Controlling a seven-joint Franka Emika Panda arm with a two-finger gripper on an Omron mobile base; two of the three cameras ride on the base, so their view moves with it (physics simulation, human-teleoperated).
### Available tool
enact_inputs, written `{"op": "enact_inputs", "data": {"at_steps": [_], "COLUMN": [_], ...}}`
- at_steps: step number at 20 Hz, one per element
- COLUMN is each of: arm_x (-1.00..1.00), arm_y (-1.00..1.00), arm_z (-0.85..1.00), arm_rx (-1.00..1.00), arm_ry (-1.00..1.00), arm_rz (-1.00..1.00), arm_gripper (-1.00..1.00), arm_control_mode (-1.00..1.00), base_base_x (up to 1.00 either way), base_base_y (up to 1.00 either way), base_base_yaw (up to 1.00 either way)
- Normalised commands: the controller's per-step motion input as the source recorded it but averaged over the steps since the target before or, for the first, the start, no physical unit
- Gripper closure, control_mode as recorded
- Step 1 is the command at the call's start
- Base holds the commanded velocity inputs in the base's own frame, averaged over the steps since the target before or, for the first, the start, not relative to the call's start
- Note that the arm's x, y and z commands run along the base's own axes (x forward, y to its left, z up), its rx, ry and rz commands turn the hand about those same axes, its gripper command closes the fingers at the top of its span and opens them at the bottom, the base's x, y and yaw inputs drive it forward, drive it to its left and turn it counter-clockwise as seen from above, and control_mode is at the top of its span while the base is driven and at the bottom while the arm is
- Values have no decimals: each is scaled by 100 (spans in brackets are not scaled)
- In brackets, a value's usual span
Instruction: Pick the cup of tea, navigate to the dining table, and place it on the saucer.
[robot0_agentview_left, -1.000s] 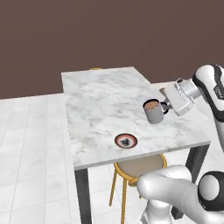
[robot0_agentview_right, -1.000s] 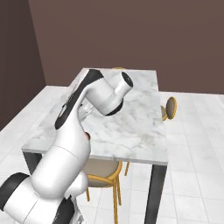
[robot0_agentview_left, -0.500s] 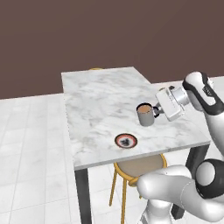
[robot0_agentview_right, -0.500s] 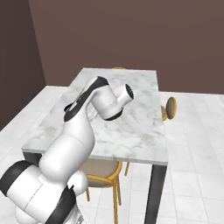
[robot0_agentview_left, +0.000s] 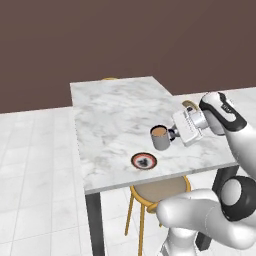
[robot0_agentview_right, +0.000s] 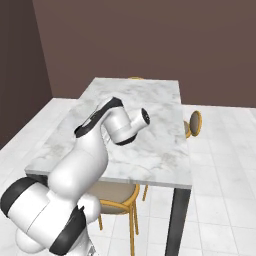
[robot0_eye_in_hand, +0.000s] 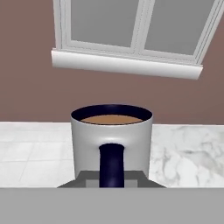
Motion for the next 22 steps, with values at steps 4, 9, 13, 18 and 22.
{"op": "enact_inputs", "data": {"at_steps": [4,9,13,18,22], "arm_x": [34,29,24,16,17], "arm_y": [9,4,0,7,23], "arm_z": [-37,-34,-44,-40,-31], "arm_rx": [8,8,8,4,0], "arm_ry": [0,0,0,0,0], "arm_rz": [0,0,0,0,0], "arm_gripper": [100,100,100,100,100], "arm_control_mode": [-100,-100,-100,-100,-100], "base_base_x": [0,0,0,0,0], "base_base_y": [0,0,0,0,0], "base_base_yaw": [0,0,0,0,0]}}
